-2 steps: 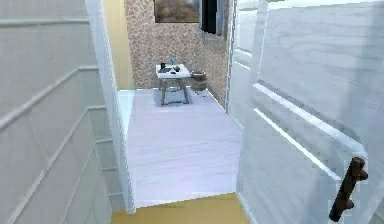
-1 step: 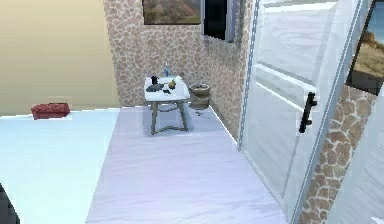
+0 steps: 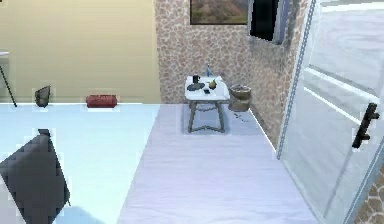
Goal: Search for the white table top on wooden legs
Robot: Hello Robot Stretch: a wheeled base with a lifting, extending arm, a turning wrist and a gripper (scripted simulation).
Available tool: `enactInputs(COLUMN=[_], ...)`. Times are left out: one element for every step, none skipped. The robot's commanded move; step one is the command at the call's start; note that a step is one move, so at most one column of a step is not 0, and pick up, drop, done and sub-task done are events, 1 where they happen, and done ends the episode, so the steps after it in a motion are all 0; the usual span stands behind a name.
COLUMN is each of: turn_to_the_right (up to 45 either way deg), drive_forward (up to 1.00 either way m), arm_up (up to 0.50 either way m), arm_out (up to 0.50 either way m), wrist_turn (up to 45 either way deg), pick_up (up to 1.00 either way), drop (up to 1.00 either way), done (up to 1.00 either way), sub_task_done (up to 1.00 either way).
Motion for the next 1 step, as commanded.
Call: enactInputs(turn_to_the_right=[0.0], drive_forward=[0.15], arm_up=[0.0], arm_out=[0.0], wrist_turn=[0.0], pick_up=[0.0], drop=[0.0], done=[0.0], sub_task_done=[0.0])
